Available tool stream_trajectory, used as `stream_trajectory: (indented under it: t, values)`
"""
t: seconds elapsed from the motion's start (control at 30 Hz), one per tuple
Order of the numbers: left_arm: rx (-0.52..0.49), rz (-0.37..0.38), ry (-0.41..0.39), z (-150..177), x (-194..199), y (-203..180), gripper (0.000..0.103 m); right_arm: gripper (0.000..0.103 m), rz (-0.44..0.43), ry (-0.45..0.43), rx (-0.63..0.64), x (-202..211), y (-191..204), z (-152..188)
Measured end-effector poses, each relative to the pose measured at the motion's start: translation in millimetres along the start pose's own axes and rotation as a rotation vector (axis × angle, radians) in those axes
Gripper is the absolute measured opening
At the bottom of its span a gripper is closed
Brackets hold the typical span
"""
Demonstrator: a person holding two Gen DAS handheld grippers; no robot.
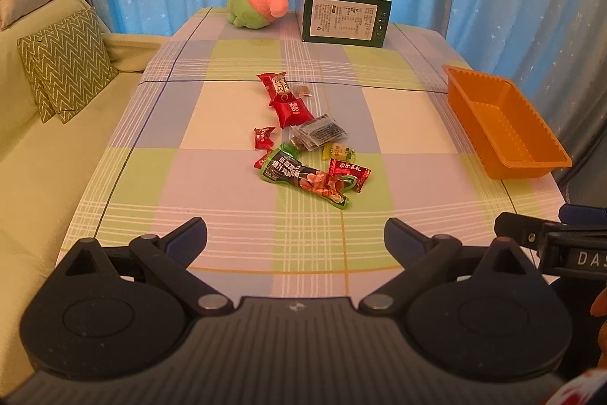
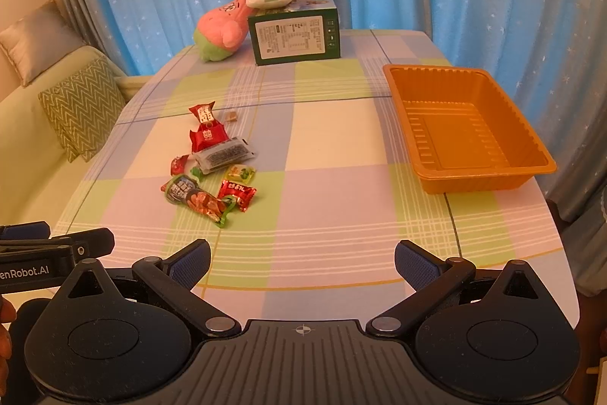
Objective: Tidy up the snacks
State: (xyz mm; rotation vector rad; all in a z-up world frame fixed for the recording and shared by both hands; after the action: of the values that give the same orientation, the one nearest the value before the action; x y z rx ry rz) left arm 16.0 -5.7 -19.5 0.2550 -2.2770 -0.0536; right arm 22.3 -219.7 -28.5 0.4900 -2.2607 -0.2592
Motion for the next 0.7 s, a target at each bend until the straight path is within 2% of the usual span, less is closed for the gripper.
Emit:
stream_trajectory:
  t: [0.7]
  values:
    - [-0.017, 0.001, -0.007, -2.0, 2.0, -3.5, 0.102, 0.102, 0.003, -0.002, 0.002, 2.7, -3.5, -4.4]
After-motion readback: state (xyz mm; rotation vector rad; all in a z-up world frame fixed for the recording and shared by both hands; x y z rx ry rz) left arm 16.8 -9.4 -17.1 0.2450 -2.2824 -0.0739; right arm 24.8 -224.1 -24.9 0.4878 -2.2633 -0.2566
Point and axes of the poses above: each gripper's, at about its wrist camera, not at the fingertips, and x roughly against the way its jaws point, y to its left, z to its underside, the point moved 3 cm from there along -x, roughly the way its jaws point, and after that the axes turned 14 degrees about -z, right-handed, at the moved point
